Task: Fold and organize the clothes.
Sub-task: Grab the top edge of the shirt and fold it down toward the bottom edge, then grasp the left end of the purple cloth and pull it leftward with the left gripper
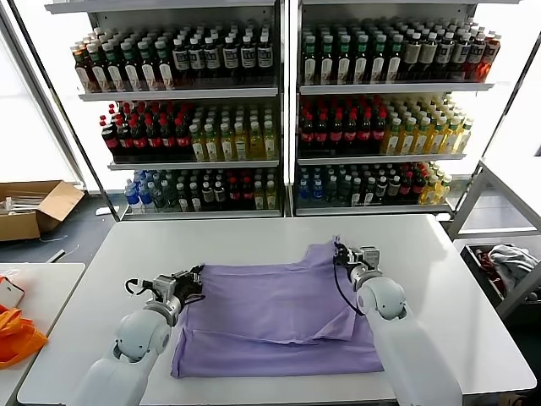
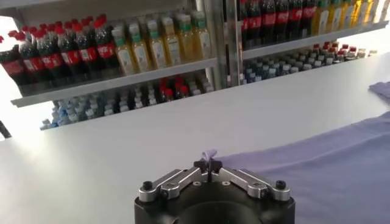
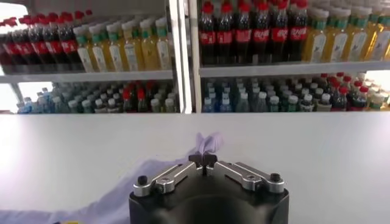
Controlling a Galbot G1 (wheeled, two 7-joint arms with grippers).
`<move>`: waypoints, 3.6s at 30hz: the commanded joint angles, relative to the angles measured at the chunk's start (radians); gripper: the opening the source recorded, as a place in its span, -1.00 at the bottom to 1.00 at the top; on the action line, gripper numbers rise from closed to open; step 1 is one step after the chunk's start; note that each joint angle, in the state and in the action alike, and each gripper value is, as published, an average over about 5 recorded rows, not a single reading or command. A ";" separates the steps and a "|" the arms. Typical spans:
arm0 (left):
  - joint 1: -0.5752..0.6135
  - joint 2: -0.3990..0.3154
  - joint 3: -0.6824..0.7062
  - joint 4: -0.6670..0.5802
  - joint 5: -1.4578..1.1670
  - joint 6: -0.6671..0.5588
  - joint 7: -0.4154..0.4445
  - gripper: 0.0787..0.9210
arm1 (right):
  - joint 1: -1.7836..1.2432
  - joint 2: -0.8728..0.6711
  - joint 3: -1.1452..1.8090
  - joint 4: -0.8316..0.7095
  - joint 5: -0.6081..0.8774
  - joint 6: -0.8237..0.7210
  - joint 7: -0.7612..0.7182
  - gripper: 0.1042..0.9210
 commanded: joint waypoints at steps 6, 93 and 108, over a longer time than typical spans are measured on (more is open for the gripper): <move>0.174 0.000 -0.080 -0.206 0.051 -0.063 0.019 -0.99 | -0.212 0.000 0.074 0.348 0.011 -0.001 0.047 -0.99; 0.568 -0.287 -0.194 -0.459 0.217 -0.045 -0.109 0.76 | -0.712 -0.045 0.315 0.743 -0.057 0.087 0.158 0.76; 0.571 -0.304 -0.192 -0.372 0.216 -0.056 -0.100 0.77 | -0.667 -0.058 0.295 0.727 -0.035 0.077 0.160 0.76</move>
